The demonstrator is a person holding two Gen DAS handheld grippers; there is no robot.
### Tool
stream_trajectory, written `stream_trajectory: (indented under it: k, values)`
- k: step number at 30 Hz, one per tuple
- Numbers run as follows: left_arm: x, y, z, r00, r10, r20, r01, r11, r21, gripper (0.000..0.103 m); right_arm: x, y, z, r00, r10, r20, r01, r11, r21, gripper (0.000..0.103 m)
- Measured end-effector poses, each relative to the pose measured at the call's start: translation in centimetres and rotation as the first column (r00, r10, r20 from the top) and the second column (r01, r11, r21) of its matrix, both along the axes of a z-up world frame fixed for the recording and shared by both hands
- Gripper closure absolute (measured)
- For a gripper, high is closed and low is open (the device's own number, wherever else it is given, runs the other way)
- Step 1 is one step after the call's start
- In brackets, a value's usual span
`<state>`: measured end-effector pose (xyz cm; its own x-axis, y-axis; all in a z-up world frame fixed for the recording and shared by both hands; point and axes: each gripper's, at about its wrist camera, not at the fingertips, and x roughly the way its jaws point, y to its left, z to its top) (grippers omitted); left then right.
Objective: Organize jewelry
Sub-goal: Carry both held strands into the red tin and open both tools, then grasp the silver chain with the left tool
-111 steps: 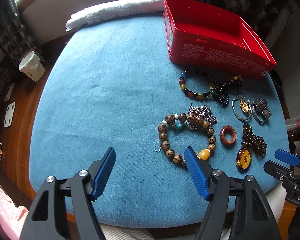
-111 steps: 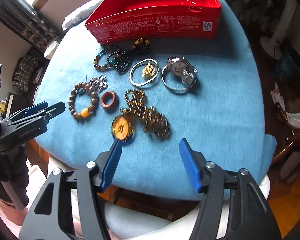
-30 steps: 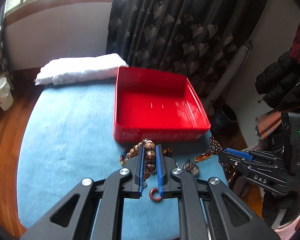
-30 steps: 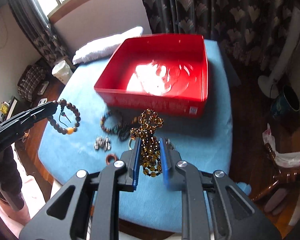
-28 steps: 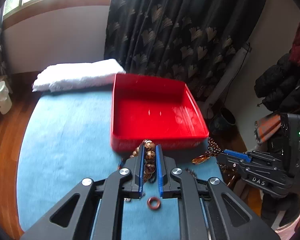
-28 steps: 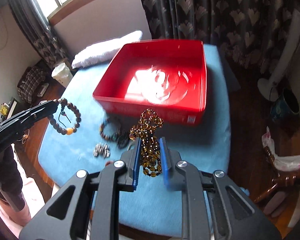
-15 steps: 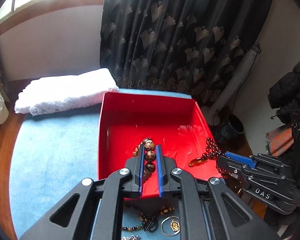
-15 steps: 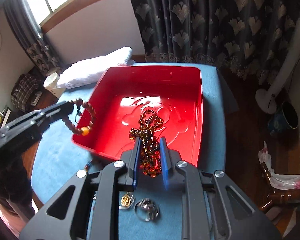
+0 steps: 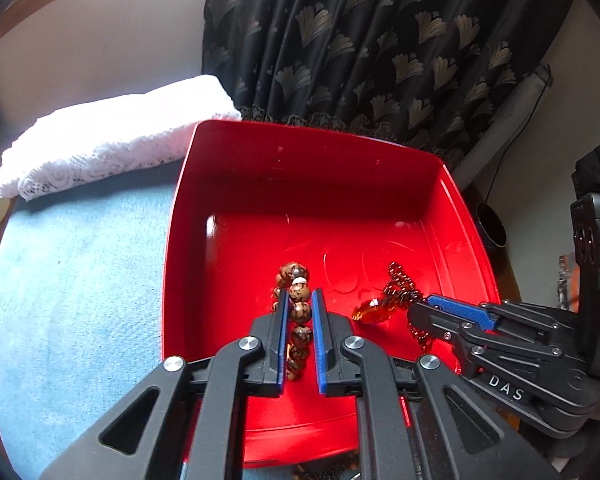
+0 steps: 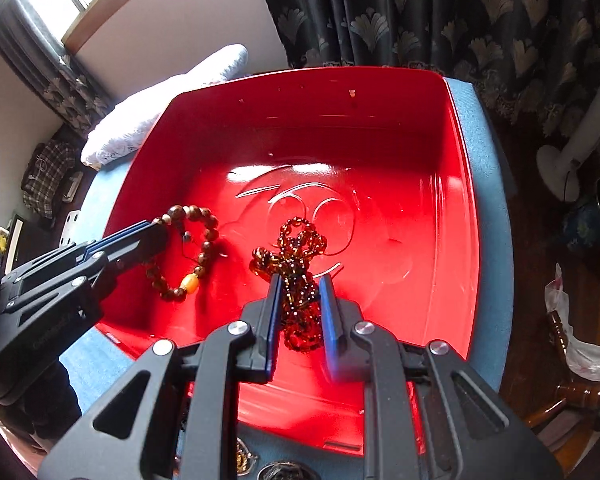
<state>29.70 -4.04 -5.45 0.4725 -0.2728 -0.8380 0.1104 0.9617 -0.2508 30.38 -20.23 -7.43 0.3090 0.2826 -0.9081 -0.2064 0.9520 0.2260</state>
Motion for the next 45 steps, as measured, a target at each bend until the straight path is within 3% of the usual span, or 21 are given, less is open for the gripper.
stream_trajectory:
  k: [3, 4, 5, 12, 14, 20, 35, 45]
  values:
    - [-0.1, 0.2, -0.2, 1.0, 0.002, -0.006, -0.002, 1.0, 0.001, 0.089, -0.2, -0.1, -0.1, 1.0, -0.001, 0.015, 0.002, 1.0, -0.022, 0.066]
    - [-0.1, 0.2, -0.2, 1.0, 0.002, -0.006, -0.002, 1.0, 0.005, 0.081, -0.4, -0.2, 0.1, 1.0, -0.003, 0.021, 0.003, 1.0, -0.024, 0.064]
    - [-0.2, 0.2, 0.0, 1.0, 0.002, 0.0, -0.002, 1.0, 0.007, 0.076, -0.5, -0.3, 0.3, 1.0, -0.006, 0.025, 0.006, 1.0, -0.021, 0.064]
    - [-2.4, 1.5, 2.3, 0.998, 0.019, 0.056, -0.019, 1.0, 0.004, 0.073, -3.1, -1.6, 2.9, 0.994, -0.03, 0.109, 0.031, 0.999, -0.011, 0.061]
    - [-3.8, 1.9, 3.3, 0.995, 0.025, 0.093, -0.028, 0.999, 0.029, 0.071, -4.5, -2.0, 3.8, 0.989, -0.032, 0.143, 0.033, 0.999, -0.002, 0.055]
    - [-8.5, 3.4, 5.0, 0.99, 0.018, 0.142, -0.029, 0.997, 0.076, 0.06, -9.1, -3.2, 5.3, 0.982, -0.055, 0.18, 0.051, 0.998, 0.029, 0.052]
    - [-14.1, 4.9, 0.5, 0.999, 0.033, -0.018, -0.03, 0.988, 0.15, 0.059, -15.0, -3.1, 1.5, 0.996, -0.066, 0.062, 0.064, 0.997, 0.04, 0.052]
    - [-16.6, 4.0, -2.6, 0.994, 0.012, -0.105, 0.004, 0.989, 0.15, 0.059, -16.7, -2.8, -0.1, 0.997, -0.07, 0.022, 0.069, 0.997, 0.042, 0.052]
